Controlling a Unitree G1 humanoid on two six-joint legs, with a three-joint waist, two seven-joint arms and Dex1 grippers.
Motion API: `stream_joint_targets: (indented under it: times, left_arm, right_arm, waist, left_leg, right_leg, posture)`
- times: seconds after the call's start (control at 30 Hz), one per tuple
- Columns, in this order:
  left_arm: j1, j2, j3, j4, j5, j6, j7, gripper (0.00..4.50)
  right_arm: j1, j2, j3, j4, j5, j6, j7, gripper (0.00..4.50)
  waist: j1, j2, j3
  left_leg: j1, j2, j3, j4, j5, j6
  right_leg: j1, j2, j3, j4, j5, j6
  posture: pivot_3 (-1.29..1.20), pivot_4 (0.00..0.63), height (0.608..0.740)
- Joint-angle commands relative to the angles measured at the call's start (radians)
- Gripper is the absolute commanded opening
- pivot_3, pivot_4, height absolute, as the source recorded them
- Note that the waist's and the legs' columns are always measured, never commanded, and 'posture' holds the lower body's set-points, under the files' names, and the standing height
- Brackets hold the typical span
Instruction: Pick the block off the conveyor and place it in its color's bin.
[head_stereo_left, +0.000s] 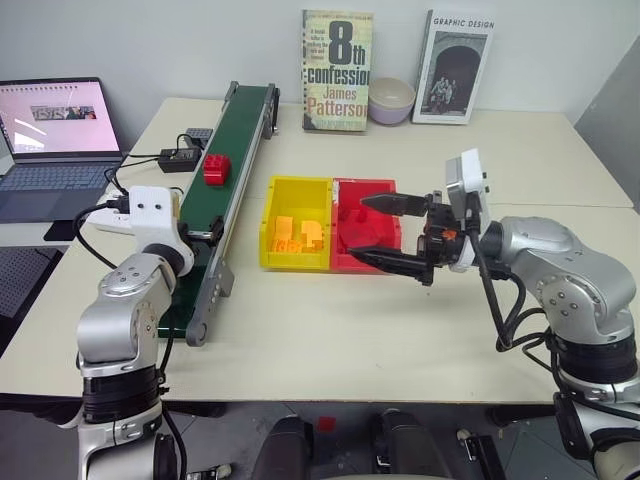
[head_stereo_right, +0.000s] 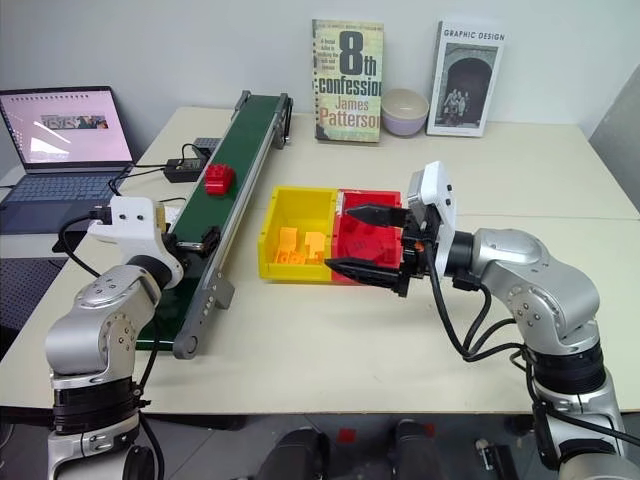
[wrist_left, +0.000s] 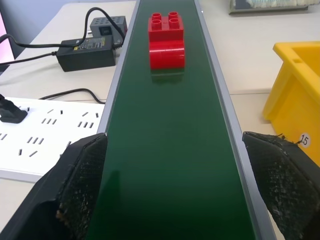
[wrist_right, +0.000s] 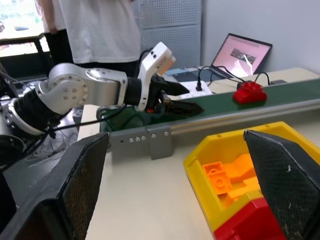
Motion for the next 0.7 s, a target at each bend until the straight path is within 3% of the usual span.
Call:
stream_joint_targets:
  times: [0.03, 0.6, 0.7]
  left_arm:
    - [-0.013, 0.008, 0.006, -0.017, 0.01, -0.025, 0.003, 4.48]
    - [-0.025, 0.006, -0.001, 0.024, 0.004, -0.005, -0.003, 4.48]
    - [-0.029, -0.006, 0.032, 0.025, -0.018, 0.02, 0.01, 4.07]
  right_arm:
    - [0.003, -0.006, -0.008, -0.039, -0.004, -0.023, -0.008, 4.5]
    - [0.003, -0.006, -0.025, -0.065, 0.022, 0.007, -0.06, 4.5]
    - [-0.036, -0.004, -0.03, -0.054, 0.037, 0.033, -0.079, 4.5]
  waist:
    - [0.0, 0.0, 0.0]
    - [0.0, 0.0, 0.0]
    - [0.0, 0.0, 0.0]
  left_leg:
    - [0.0, 0.0, 0.0, 0.0, 0.0, 0.0]
    - [0.0, 0.0, 0.0, 0.0, 0.0, 0.0]
    - [0.0, 0.0, 0.0, 0.0, 0.0, 0.0]
  right_leg:
    - [0.0, 0.0, 0.0, 0.0, 0.0, 0.0]
    - [0.0, 0.0, 0.0, 0.0, 0.0, 0.0]
    - [0.0, 0.0, 0.0, 0.0, 0.0, 0.0]
  posture:
    - [0.0, 0.15, 0.74]
    - [0.0, 0.15, 0.74]
    - [0.0, 0.15, 0.74]
